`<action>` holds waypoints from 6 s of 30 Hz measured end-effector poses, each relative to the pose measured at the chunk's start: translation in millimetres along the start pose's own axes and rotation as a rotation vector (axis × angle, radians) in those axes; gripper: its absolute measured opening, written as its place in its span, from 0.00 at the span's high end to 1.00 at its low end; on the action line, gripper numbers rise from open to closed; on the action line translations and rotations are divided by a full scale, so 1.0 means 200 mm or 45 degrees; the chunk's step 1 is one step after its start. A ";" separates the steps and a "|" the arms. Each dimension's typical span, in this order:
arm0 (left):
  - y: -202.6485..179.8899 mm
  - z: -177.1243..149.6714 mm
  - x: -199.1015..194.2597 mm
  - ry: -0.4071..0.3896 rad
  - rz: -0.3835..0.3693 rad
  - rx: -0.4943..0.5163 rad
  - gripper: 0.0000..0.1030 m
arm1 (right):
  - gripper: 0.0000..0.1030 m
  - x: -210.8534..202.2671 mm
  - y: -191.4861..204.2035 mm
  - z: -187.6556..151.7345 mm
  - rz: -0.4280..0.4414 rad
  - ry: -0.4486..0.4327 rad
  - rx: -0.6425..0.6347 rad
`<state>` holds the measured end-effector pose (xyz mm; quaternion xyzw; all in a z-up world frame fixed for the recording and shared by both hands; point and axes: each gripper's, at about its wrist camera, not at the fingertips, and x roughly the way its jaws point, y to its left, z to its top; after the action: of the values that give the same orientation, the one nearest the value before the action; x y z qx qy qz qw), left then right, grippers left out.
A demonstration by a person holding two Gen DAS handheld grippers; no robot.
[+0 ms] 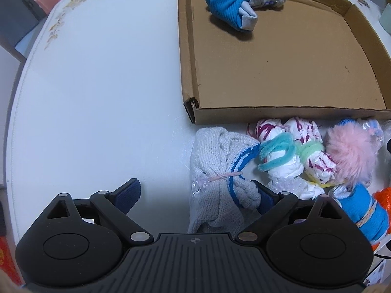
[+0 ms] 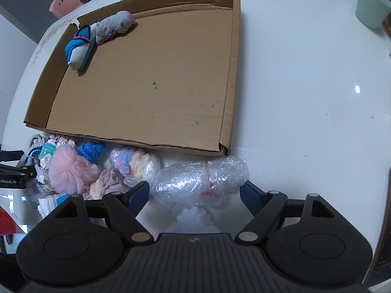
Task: Organize objects
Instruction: 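Grasp the white knit sock bundle with left gripper while right grasps bubble-wrap roll, then lower both held bundles into the box and open both grippers, then grasp the purple-banded bubble bundle with left gripper while right grasps teal-banded bubble bundle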
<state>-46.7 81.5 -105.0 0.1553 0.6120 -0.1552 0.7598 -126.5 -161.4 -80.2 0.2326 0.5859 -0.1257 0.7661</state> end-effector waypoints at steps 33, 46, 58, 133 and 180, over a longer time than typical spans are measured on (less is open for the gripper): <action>0.09 0.09 -0.33 -0.170 0.014 -0.062 0.53 | 0.33 -0.43 -0.25 -0.13 0.102 -0.174 0.125; -0.02 0.25 -0.56 -0.474 -0.031 -0.010 0.53 | 0.33 -0.65 -0.26 -0.06 0.155 -0.441 0.131; -0.21 0.42 -0.35 -0.482 -0.084 0.107 0.53 | 0.33 -0.50 0.10 0.25 0.279 -0.463 -0.171; -0.25 0.05 -0.49 -0.373 -0.026 0.078 0.21 | 0.13 -0.56 0.26 0.12 0.195 -0.415 -0.091; -0.17 -0.21 -0.18 -0.160 -0.295 -0.173 0.48 | 0.42 -0.24 -0.02 -0.42 0.023 -0.075 0.354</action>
<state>-105.2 69.4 -79.4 0.0216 0.5861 -0.2095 0.7824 -213.0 -126.9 -51.8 0.3381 0.5379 -0.2056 0.7443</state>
